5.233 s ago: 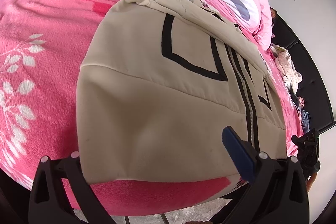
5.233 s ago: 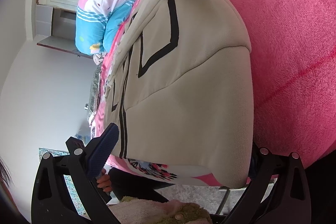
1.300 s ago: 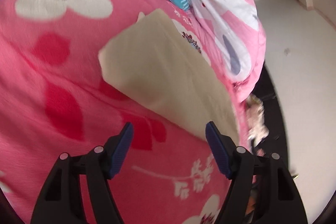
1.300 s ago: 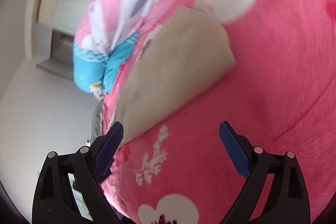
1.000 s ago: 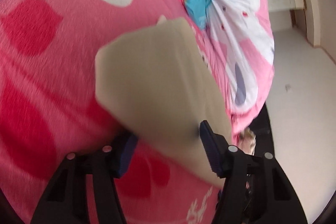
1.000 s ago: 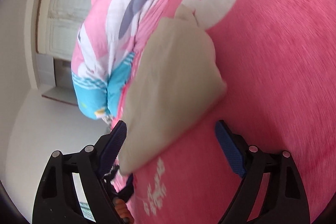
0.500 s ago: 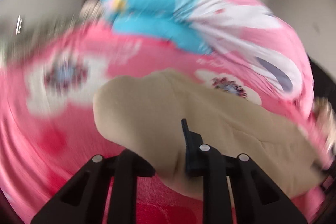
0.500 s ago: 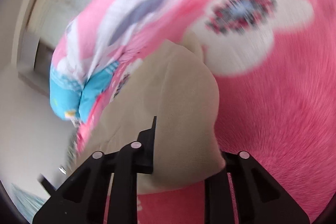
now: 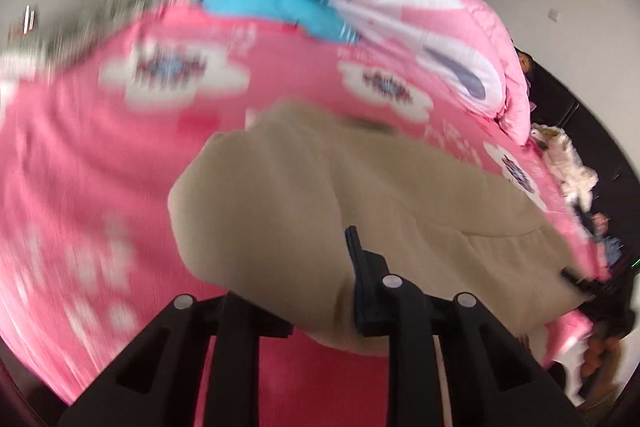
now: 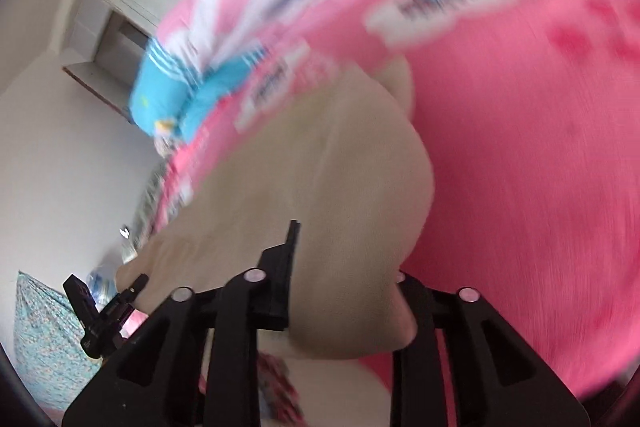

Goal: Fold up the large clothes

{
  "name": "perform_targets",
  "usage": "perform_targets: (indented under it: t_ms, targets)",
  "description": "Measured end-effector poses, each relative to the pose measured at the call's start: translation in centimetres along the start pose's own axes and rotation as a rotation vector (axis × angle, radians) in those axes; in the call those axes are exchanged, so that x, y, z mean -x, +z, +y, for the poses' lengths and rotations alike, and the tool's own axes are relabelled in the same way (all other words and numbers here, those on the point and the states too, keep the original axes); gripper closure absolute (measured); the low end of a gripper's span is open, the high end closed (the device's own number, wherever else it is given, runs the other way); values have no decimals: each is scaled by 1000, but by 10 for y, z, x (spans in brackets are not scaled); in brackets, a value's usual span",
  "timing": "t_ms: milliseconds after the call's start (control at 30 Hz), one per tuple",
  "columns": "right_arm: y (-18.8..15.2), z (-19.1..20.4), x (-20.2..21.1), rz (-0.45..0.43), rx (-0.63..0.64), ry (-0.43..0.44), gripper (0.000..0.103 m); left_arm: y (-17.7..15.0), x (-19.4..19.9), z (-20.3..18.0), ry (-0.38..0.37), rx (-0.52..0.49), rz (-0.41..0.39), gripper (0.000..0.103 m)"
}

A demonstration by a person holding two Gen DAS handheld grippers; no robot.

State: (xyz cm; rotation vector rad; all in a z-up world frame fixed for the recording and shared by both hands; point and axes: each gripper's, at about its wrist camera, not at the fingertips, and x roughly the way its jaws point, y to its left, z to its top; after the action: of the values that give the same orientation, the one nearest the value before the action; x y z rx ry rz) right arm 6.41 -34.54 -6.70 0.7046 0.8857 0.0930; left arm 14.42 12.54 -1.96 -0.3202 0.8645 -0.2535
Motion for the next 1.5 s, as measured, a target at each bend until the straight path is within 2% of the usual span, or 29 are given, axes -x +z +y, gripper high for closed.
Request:
perform_targets:
  t_ms: [33,100,133,167,200,267,333,400,433,533,600,667,767,800,900,933,1067,1233,1500]
  targets:
    - [-5,-6,0,-1,-5,-3,62,-9,-5,10,-10,30,28,80]
    - [-4,-18,8,15,-51,57,51,-17,-7,29,-59,120,66,66]
    - [-1,-20,13,30,-61,55,45,-18,-4,40,-84,178,84,61]
    - [5,-21,27,37,-56,27,30,-18,4,48,-104,218,83,53]
    - [9,-19,42,17,-26,-22,21,-18,14,55,-115,238,66,48]
    - [19,-11,70,-27,63,-137,18,-17,43,67,-62,237,-17,37]
    - [31,2,85,-48,127,-207,18,-14,68,71,4,197,-94,36]
    - [50,31,85,-59,235,-217,18,-4,79,65,49,126,-134,36]
    - [59,50,77,-61,302,-195,18,2,79,61,54,93,-144,36]
    - [79,119,30,-7,508,-38,18,31,60,26,66,-73,-174,36]
    - [83,176,-22,77,677,65,20,49,36,5,3,-115,-144,36]
    - [78,219,-68,153,814,114,21,61,5,-17,-43,-142,-89,36]
    - [68,259,-132,283,948,144,35,62,-31,-37,-21,-214,-32,37]
    - [63,271,-156,336,992,140,42,59,-43,-41,4,-241,-13,44]
    - [42,285,-191,419,1130,79,54,47,-67,-36,87,-262,38,50]
    - [38,286,-198,437,1164,61,55,45,-70,-32,95,-254,47,51]
    - [34,284,-214,454,1224,-20,66,35,-75,-12,58,-178,43,52]
    - [43,288,-211,401,1226,-24,65,32,-76,-10,49,-168,21,52]
    - [27,283,-227,511,1306,-66,61,33,-75,-5,35,-136,24,53]
